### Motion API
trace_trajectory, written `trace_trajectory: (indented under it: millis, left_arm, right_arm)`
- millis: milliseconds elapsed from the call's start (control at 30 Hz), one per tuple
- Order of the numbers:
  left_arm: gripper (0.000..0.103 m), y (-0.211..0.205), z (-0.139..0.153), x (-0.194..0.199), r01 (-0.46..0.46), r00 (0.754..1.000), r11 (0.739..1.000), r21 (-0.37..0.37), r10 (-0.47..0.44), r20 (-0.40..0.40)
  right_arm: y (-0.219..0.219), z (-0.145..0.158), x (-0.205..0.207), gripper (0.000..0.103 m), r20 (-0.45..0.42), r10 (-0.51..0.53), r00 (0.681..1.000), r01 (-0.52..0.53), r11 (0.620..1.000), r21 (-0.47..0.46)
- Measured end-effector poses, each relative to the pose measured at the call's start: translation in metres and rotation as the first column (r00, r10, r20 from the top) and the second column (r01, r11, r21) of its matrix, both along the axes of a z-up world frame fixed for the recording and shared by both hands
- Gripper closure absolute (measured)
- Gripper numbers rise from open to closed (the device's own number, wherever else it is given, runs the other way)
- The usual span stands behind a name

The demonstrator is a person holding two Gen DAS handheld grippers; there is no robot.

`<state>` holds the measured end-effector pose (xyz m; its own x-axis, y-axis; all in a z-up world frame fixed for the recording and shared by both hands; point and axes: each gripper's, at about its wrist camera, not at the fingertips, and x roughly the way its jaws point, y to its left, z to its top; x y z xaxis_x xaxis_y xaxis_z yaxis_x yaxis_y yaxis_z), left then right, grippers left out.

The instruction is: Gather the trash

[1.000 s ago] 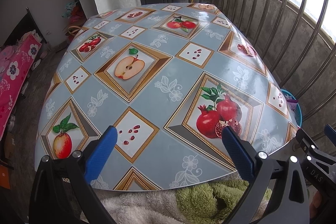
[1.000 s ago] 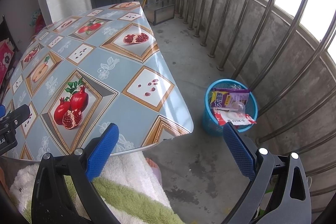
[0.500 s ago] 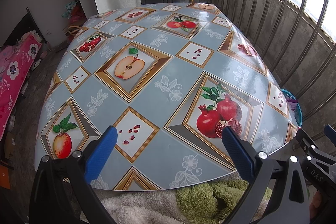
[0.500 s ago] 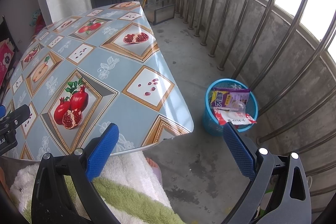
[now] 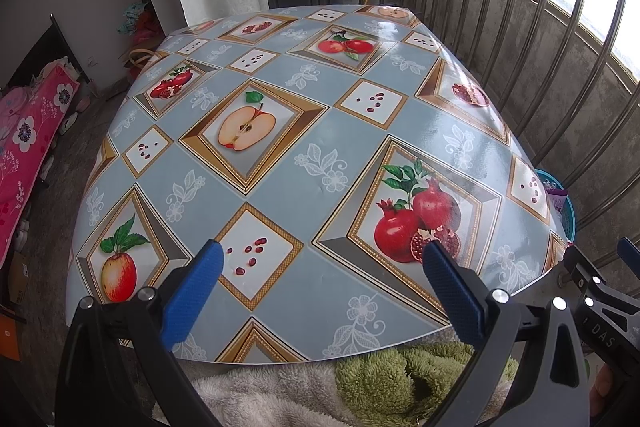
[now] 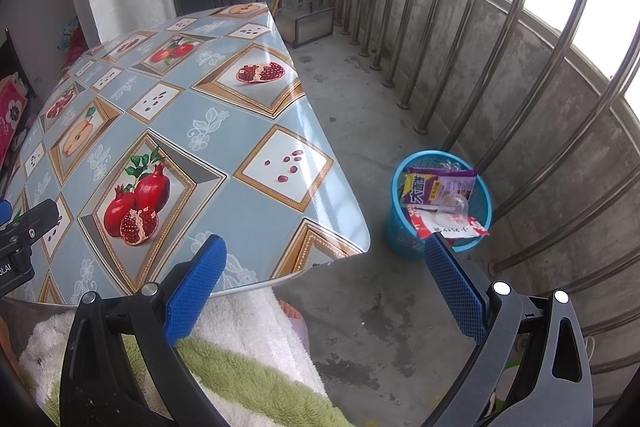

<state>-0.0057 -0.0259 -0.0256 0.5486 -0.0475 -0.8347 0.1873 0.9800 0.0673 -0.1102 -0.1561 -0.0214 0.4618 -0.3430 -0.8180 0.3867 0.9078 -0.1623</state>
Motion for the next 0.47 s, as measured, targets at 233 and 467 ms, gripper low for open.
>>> trace_trajectory:
  millis: [233,467]
  left_arm:
    - [0.006,0.0007,0.0,-0.0003,0.0,1.0,1.0,0.0,0.0,0.0]
    - [0.006,0.0005,-0.0019,0.0005,-0.001,1.0,1.0,0.0,0.001,-0.007]
  right_arm:
    - [-0.0007,0.0001,-0.0003,0.008,0.0,0.0,1.0,0.0,1.0,0.0]
    - [-0.0009,0.0001,-0.0005,0.008,0.001,0.0,1.0,0.0,1.0,0.0]
